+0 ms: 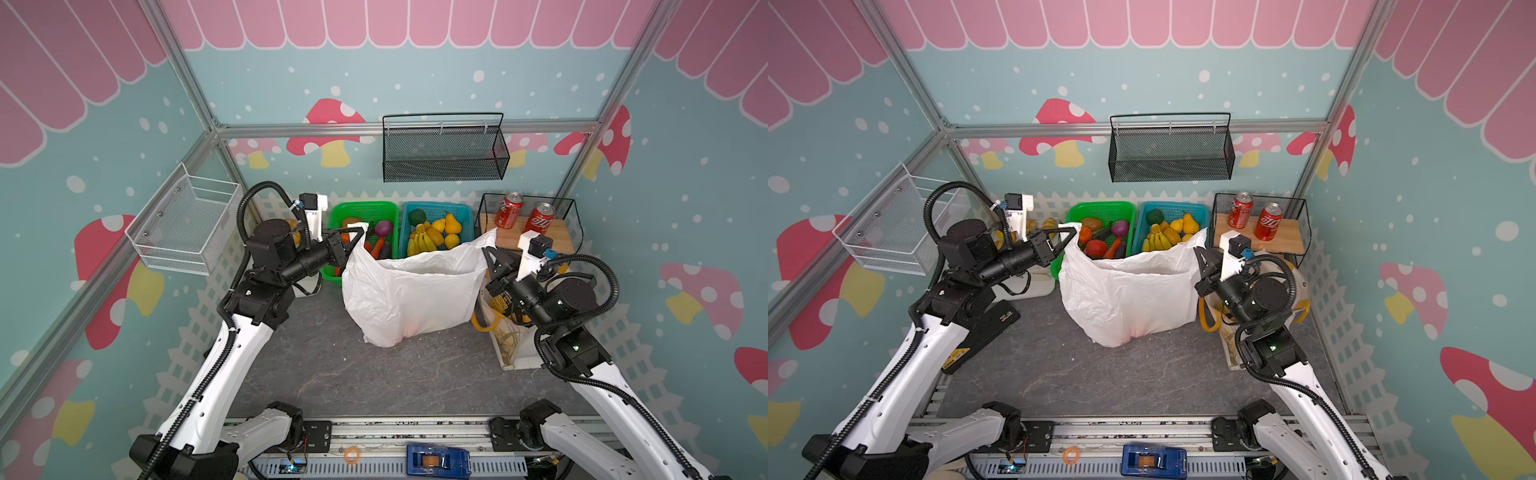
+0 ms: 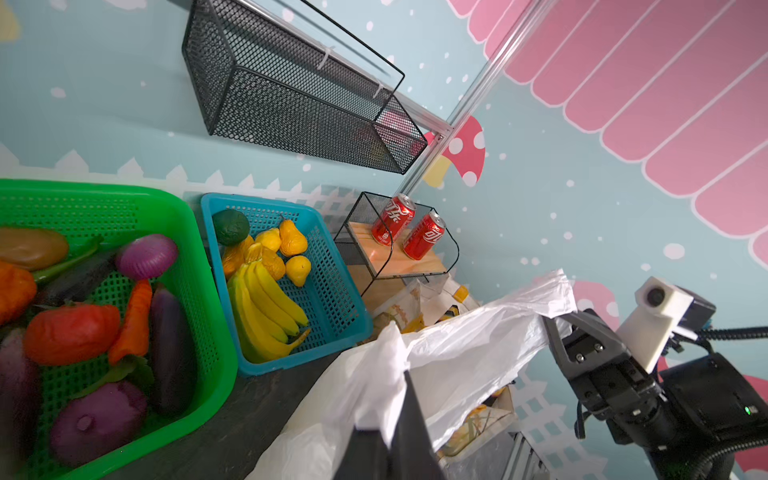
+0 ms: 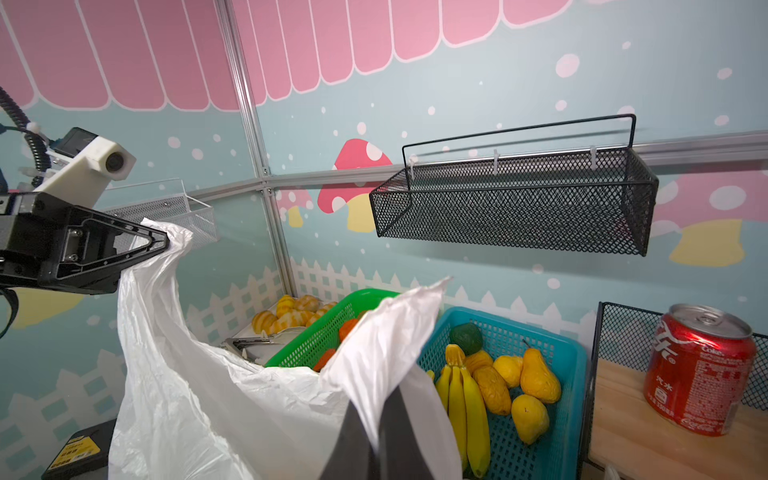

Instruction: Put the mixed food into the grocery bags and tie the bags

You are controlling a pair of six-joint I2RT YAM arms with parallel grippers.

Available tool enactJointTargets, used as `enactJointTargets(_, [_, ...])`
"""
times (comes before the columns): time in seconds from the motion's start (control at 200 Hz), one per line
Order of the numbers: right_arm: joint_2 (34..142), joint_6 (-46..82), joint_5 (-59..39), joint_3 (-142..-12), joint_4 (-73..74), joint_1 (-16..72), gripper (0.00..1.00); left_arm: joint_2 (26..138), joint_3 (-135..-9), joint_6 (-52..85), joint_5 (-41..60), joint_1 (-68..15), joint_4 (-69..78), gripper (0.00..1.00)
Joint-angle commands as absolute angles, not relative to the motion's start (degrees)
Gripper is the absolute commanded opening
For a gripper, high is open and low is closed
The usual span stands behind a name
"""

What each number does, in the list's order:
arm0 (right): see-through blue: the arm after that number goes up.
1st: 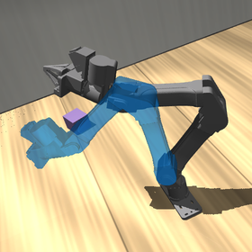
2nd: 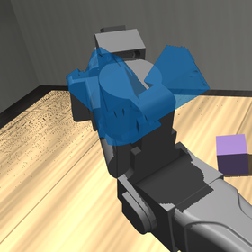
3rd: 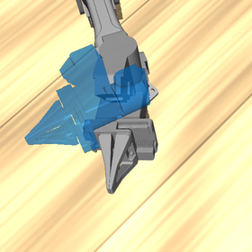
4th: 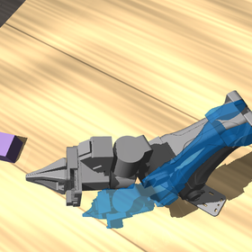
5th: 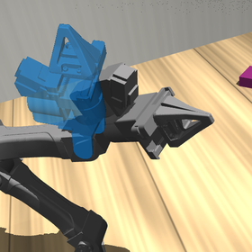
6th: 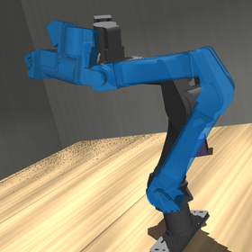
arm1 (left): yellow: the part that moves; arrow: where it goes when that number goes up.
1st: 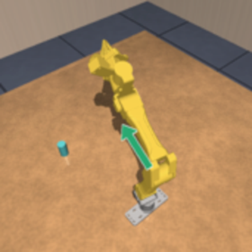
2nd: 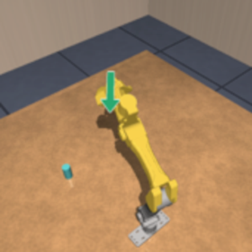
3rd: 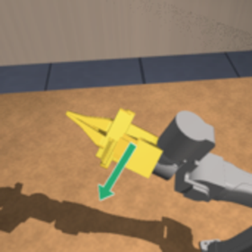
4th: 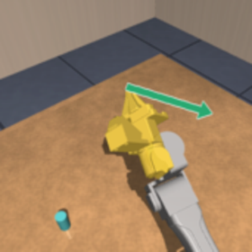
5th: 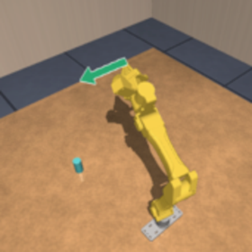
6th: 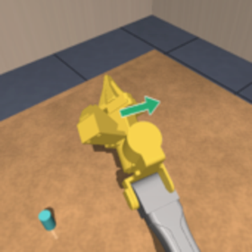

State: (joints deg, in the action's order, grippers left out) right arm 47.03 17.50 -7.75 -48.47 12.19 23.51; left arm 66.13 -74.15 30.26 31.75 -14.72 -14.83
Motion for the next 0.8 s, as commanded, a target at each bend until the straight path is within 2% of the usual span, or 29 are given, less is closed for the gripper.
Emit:
enactJointTargets(0.0, [48.09,16.44,-5.58,-47.96,14.14,23.49,0.00,67.35,-73.69,33.70,33.64,-13.89,-11.56,0.00])
enactJointTargets(0.075, [50.40,15.65,-4.65,-48.41,14.35,23.43,0.06,68.07,-73.13,32.97,32.15,-13.75,-12.46,0.00])
enactJointTargets(0.175, [55.61,10.71,-1.42,-55.31,5.31,23.46,0.35,68.73,-72.86,32.67,32.06,-13.57,-13.47,0.00])
enactJointTargets(0.295, [60.38,5.43,-1.67,-63.87,-4.44,23.46,0.55,68.25,-72.61,33.11,32.61,-13.60,-13.36,0.00])
enactJointTargets(0.315, [60.69,4.87,-2.75,-64.60,-4.93,23.47,0.66,68.04,-72.53,33.18,32.61,-13.59,-13.36,0.00])
enactJointTargets(0.385, [61.04,2.62,-5.67,-67.01,-5.45,23.57,0.85,67.56,-72.36,33.52,32.86,-13.60,-13.36,0.00])
enactJointTargets(0.5, [62.48,-1.98,-2.49,-72.79,-6.58,26.79,0.90,66.98,-72.25,34.69,33.64,-13.63,-13.28,0.00])
enactJointTargets(0.65, [67.57,-9.22,2.16,-79.28,-6.15,37.08,0.91,66.21,-71.99,35.87,33.77,-13.61,-13.03,0.00])
enactJointTargets(0.715, [69.79,-10.23,-1.51,-79.95,-5.03,40.20,0.91,65.86,-71.70,36.49,33.50,-13.62,-12.60,0.00])
enactJointTargets(0.791, [71.76,-7.95,-11.18,-77.96,-0.96,41.62,0.91,65.44,-71.38,37.35,33.40,-13.61,-11.87,0.00])
